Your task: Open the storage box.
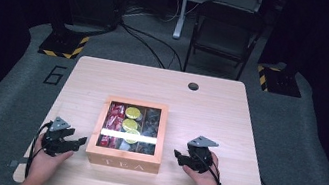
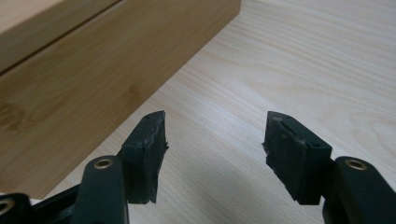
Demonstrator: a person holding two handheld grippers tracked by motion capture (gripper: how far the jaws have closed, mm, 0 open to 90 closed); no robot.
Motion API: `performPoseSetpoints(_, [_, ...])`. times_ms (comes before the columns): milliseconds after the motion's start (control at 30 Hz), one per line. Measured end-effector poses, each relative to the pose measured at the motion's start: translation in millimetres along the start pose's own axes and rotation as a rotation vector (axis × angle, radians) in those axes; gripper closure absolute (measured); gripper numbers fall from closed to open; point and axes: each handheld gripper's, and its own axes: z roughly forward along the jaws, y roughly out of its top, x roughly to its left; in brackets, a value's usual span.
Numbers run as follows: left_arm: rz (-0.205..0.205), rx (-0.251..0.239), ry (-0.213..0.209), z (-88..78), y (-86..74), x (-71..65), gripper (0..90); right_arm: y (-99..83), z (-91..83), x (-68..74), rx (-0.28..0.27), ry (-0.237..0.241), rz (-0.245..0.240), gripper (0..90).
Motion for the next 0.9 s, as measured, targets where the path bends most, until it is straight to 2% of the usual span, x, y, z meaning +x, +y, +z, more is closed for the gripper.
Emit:
performPoseSetpoints(67, [0.0,-0.012,-0.009,-3.8,1.4,-1.5,35.9,1.6,-3.0,3.0,-0.014,0.005,-0.023,38.7])
performPoseSetpoints(200, [0.002,-0.02,-0.014,-6.4,2.2,-3.7,36.8,2.8,-5.4,7.1,-0.02,0.002,-0.023,38.9])
performPoseSetpoints(233, [0.006,-0.019,-0.017,-7.9,2.8,-4.9,36.9,3.2,-6.6,7.7,-0.021,0.008,-0.035,39.1])
performPoseSetpoints(467, [0.013,-0.024,-0.022,-11.1,4.6,-8.0,37.5,5.2,-10.0,10.7,-0.04,0.019,-0.042,39.9])
performPoseSetpoints(500, [0.009,-0.038,-0.021,-11.4,4.7,-9.4,37.7,5.4,-11.3,11.7,-0.039,0.021,-0.038,40.0])
performPoseSetpoints(900, [0.011,-0.039,-0.037,-17.5,6.8,-11.7,39.0,8.1,-17.2,16.7,-0.058,0.03,-0.047,41.1])
